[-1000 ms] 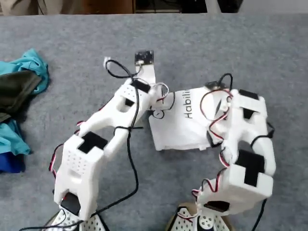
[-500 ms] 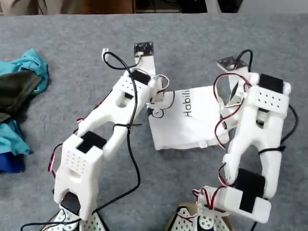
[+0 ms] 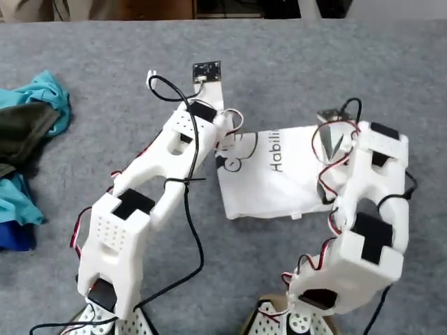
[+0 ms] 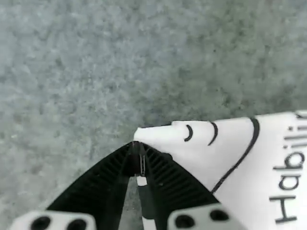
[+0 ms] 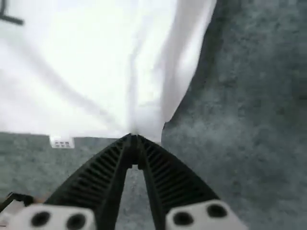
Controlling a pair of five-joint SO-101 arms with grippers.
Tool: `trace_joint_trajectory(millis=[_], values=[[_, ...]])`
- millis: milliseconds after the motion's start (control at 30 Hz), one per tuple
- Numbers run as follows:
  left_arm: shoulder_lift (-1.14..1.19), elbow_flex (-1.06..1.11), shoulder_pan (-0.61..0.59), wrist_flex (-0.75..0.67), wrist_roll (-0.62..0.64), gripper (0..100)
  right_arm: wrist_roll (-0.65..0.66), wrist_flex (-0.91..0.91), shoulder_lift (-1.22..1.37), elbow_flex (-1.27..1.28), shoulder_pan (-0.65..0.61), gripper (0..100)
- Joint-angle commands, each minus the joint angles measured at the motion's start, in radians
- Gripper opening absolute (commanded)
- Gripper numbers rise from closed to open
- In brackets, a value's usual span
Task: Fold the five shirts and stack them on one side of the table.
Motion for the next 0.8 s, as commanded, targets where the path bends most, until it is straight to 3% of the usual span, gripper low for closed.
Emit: trace_joint_trajectory(millis=[0,167,300,400,567,767], values=[[-0.062,-0.048,-0.003,0.051,-0.025,2,0.005,0.120,-0.177,-0.139,-0.035,0.2],[-0.171,-0.044,-0.037,0.147,-0.029,2,0.011,0.140,-0.377,-0.165,-0.016,0.3],[-0.269,0.043,-0.078,0.216,-0.138,2,0.008,0.149,-0.484,-0.025,-0.013,0.5],[-0.386,0.221,-0.100,0.206,-0.192,2,0.006,0.135,-0.559,0.134,-0.015,0.5],[-0.650,0.649,-0.212,0.038,-0.284,2,-0.009,0.087,-0.690,0.363,-0.013,3.0],[-0.908,1.109,-0.405,-0.207,-0.358,2,-0.414,-0.026,-0.731,0.492,-0.050,27.2]])
